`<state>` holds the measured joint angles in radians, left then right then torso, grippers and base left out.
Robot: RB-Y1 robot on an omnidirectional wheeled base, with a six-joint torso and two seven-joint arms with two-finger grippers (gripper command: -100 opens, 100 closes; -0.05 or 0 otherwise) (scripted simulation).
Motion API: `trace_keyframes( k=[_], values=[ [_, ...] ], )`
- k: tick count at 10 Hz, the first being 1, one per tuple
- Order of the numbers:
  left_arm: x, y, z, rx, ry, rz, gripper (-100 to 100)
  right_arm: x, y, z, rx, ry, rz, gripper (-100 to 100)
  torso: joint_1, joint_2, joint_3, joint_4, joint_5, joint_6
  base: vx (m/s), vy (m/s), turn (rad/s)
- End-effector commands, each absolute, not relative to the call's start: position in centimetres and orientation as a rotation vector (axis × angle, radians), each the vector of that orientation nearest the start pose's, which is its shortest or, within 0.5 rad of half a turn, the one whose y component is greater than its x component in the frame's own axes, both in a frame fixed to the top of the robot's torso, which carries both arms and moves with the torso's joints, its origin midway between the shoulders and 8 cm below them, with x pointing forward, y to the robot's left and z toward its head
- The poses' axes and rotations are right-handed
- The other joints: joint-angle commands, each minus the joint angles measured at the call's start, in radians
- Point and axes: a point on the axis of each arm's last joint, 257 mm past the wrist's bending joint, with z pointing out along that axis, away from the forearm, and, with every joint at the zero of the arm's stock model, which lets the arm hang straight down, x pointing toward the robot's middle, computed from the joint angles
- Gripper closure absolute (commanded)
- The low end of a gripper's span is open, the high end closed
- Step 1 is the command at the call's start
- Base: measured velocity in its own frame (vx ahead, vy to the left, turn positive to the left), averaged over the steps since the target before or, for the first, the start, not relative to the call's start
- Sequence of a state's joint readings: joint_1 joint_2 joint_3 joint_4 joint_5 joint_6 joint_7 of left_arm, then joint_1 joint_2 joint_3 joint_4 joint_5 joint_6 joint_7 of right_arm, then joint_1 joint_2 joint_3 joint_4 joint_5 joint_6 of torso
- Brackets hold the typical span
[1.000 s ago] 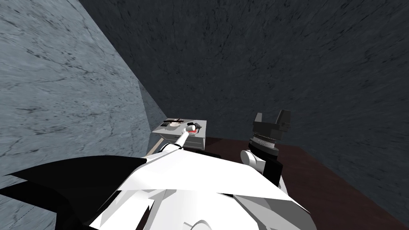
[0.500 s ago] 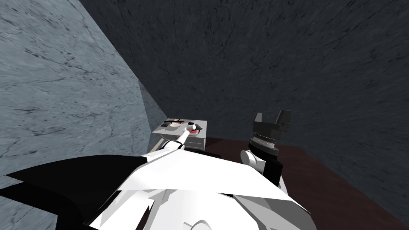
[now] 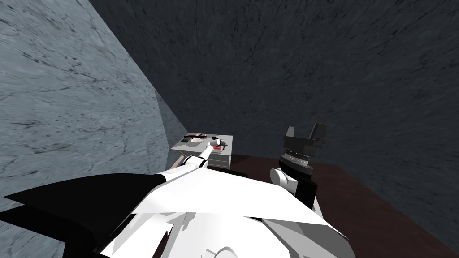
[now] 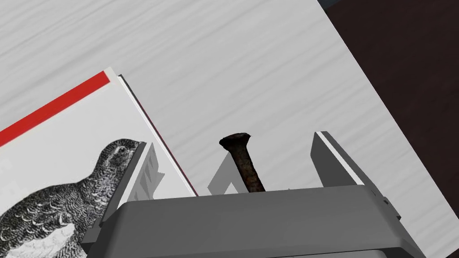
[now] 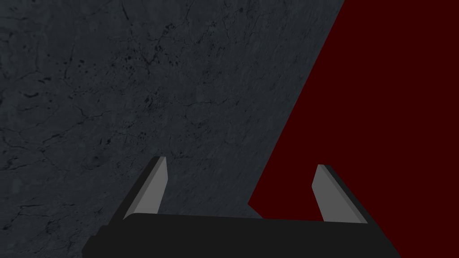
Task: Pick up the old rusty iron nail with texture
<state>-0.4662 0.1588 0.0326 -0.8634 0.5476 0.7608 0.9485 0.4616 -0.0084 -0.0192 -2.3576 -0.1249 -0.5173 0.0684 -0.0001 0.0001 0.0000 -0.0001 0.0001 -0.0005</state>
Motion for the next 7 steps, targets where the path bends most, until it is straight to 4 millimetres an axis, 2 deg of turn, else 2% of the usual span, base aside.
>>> trace_keyframes(
  k=[1, 2, 4, 5, 6, 7],
  values=[
    [52.7, 18.5, -45.3, -3.058, 0.675, -1.006, 0, 32.2, -29.1, 7.3, 0.598, 0.468, 1.342, 0, 0.000, 0.000, 0.000, 0.000, 0.000, 0.000, 0.000, 0.000, 0.000],
    [52.1, 18.2, -46.2, -3.058, 0.673, -1.007, -100, 32.2, -29.1, 7.3, 0.598, 0.468, 1.342, 0, 0.000, 0.000, 0.000, 0.000, 0.000, 0.000, 0.054, 0.006, -0.004],
    [51.5, 17.9, -47.2, -3.058, 0.670, -1.006, -100, 32.2, -29.1, 7.3, 0.598, 0.468, 1.342, 0, 0.000, -0.009, -0.006, -0.003, 0.002, 0.002, 0.088, 0.001, -0.007],
    [51.8, 18.0, -46.8, -3.060, 0.670, -1.005, -100, 32.2, -29.1, 7.3, 0.598, 0.468, 1.342, 0, 0.001, -0.013, -0.009, -0.005, 0.003, 0.003, 0.031, -0.003, 0.000],
    [51.9, 18.0, -46.8, -3.058, 0.671, -1.007, 100, 32.2, -29.1, 7.3, 0.598, 0.468, 1.342, 0, 0.001, -0.013, -0.009, -0.005, 0.003, 0.003, 0.000, 0.000, 0.000],
    [51.9, 18.0, -46.8, -3.057, 0.671, -1.007, 100, 32.2, -29.1, 7.3, 0.598, 0.468, 1.342, 0, 0.001, -0.012, -0.009, -0.005, 0.003, 0.003, 0.000, 0.000, 0.000]
  ],
)
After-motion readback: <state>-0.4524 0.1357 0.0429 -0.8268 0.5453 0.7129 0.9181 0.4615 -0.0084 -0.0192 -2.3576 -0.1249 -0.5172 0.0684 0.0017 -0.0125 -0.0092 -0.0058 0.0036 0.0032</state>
